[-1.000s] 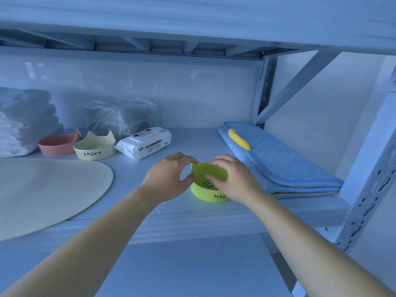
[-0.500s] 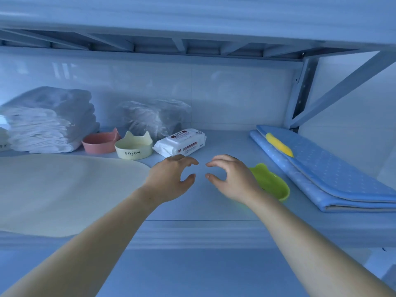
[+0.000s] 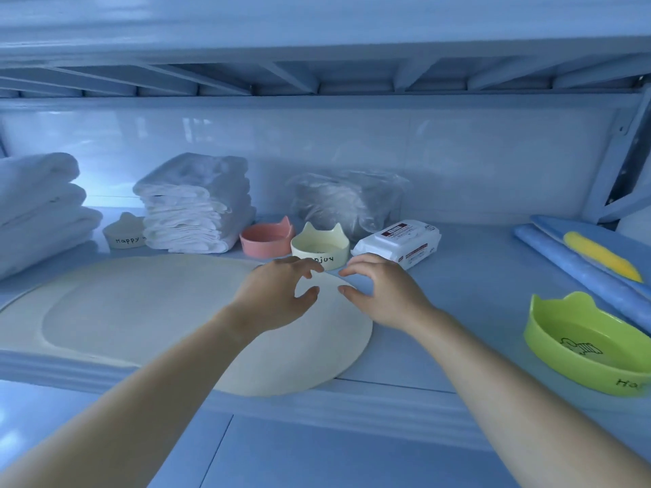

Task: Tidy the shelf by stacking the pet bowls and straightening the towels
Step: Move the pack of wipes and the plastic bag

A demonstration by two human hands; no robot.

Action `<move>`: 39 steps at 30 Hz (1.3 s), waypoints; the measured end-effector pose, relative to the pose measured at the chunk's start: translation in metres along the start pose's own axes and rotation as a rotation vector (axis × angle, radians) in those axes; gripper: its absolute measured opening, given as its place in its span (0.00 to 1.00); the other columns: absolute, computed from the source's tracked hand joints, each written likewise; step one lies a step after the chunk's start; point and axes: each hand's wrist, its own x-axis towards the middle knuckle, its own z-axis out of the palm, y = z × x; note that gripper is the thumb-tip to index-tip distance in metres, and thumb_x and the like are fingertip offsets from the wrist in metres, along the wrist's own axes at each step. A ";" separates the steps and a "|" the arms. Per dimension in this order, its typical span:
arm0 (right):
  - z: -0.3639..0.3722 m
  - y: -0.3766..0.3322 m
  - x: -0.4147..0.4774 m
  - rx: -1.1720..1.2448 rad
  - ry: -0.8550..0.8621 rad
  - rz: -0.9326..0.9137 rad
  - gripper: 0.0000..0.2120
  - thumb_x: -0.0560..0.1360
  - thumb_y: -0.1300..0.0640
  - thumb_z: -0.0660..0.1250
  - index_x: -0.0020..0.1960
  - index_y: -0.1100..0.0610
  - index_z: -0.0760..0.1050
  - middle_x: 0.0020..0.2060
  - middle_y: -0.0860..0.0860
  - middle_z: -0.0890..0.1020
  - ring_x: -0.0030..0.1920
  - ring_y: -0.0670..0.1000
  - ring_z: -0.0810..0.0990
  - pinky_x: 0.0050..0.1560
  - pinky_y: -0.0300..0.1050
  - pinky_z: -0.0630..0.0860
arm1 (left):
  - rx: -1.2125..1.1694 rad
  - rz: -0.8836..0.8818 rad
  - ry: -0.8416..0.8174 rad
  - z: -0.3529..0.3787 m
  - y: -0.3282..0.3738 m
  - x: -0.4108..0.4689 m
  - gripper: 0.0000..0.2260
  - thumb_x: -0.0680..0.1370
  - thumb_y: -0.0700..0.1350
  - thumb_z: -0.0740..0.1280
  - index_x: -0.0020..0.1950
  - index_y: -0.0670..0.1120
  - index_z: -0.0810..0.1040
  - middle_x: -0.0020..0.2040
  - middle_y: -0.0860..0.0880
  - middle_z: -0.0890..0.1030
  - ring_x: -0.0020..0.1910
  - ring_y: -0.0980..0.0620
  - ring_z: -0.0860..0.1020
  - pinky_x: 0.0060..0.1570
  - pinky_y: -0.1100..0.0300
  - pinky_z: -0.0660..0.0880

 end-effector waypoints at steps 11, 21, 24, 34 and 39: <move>0.008 0.033 0.043 -0.073 0.051 0.057 0.13 0.72 0.51 0.69 0.55 0.51 0.78 0.55 0.44 0.78 0.57 0.46 0.74 0.54 0.42 0.72 | -0.048 0.011 0.018 0.011 -0.021 0.039 0.13 0.74 0.51 0.65 0.59 0.56 0.75 0.53 0.58 0.79 0.37 0.60 0.71 0.41 0.62 0.69; 0.018 0.081 0.082 -0.460 -0.155 0.037 0.26 0.72 0.56 0.67 0.69 0.50 0.66 0.74 0.50 0.60 0.73 0.51 0.58 0.68 0.46 0.59 | -0.040 -0.025 -0.011 0.034 -0.015 0.092 0.12 0.73 0.50 0.64 0.57 0.56 0.75 0.53 0.58 0.80 0.53 0.54 0.77 0.48 0.54 0.77; 0.017 0.089 0.084 -0.500 -0.130 -0.008 0.24 0.71 0.63 0.65 0.66 0.51 0.68 0.69 0.49 0.67 0.69 0.52 0.62 0.64 0.44 0.62 | -0.022 -0.023 -0.016 0.044 -0.016 0.103 0.13 0.73 0.50 0.64 0.57 0.57 0.74 0.53 0.58 0.79 0.54 0.52 0.75 0.46 0.57 0.76; -0.004 0.103 0.064 -0.369 -0.136 0.018 0.31 0.71 0.69 0.63 0.70 0.49 0.65 0.71 0.44 0.64 0.71 0.46 0.60 0.64 0.37 0.60 | -0.026 0.117 -0.035 0.068 0.010 0.150 0.16 0.72 0.52 0.65 0.60 0.60 0.73 0.57 0.60 0.76 0.54 0.57 0.74 0.35 0.70 0.65; -0.022 0.112 0.052 -0.375 -0.040 0.188 0.33 0.71 0.59 0.68 0.72 0.48 0.59 0.75 0.46 0.52 0.72 0.51 0.58 0.65 0.48 0.67 | -0.032 0.194 -0.231 0.088 0.019 0.170 0.30 0.71 0.56 0.69 0.71 0.55 0.64 0.68 0.53 0.71 0.66 0.52 0.69 0.62 0.55 0.69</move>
